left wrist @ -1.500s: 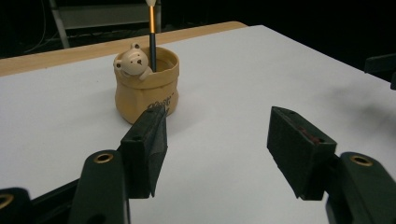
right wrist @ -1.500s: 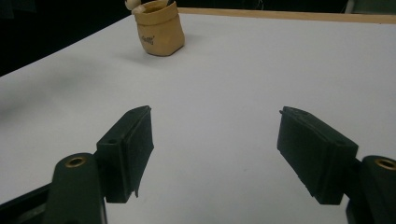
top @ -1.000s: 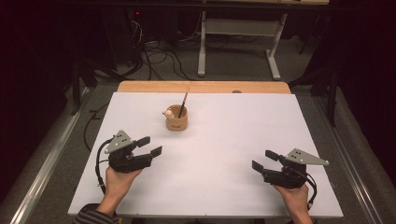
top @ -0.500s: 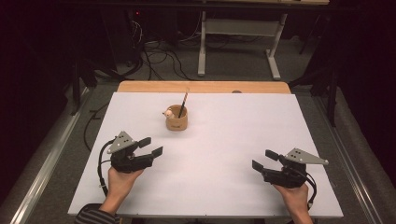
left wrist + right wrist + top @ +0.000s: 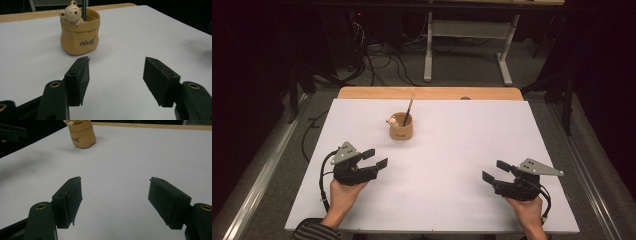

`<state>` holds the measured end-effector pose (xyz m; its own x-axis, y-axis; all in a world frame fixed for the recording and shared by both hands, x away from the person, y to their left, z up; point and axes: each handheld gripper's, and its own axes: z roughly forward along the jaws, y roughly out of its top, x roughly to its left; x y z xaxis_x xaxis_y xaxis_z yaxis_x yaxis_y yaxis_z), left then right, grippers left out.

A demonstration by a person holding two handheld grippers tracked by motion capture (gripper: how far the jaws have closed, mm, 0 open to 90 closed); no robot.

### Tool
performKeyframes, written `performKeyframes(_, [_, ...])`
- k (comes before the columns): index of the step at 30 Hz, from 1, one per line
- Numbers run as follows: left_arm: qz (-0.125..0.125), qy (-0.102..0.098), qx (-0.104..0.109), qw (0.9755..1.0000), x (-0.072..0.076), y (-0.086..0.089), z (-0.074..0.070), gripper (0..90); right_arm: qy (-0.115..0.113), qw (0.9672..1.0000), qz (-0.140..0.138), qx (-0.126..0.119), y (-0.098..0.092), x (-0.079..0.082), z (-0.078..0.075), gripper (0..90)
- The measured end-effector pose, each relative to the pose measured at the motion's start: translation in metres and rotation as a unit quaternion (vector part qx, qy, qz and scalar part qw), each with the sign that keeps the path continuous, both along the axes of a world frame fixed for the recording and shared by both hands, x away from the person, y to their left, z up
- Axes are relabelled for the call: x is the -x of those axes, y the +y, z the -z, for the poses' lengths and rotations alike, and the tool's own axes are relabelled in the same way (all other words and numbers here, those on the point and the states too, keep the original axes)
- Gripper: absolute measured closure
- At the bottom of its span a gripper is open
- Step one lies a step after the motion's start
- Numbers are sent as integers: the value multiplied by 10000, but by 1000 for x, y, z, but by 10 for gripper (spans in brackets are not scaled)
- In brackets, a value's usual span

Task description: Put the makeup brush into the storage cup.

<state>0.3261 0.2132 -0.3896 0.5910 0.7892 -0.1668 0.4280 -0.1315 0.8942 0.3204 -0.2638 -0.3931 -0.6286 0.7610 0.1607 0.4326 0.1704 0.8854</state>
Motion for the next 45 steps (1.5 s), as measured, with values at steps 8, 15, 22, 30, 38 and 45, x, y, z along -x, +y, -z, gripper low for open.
performKeyframes(8, [-54,120,-7,9999,-5,1,6,381,21,10000,20,2,-1,-1,1,289])
performKeyframes(15, [-112,135,-39,9998,-6,2,8,381,38,10000,37,17,-1,-2,2,290])
performKeyframes(22, [-205,187,-87,9996,-8,4,13,382,67,9999,63,83,-2,-4,4,290])
performKeyframes(30, [-281,190,-60,9994,-8,6,15,381,82,9998,131,98,-4,-6,6,290])
performKeyframes(38, [-350,206,-65,9992,-8,8,16,381,120,9996,187,160,-5,-7,8,291])
performKeyframes(45, [-427,381,162,9982,-11,12,19,381,165,9994,224,185,-7,-8,10,290])
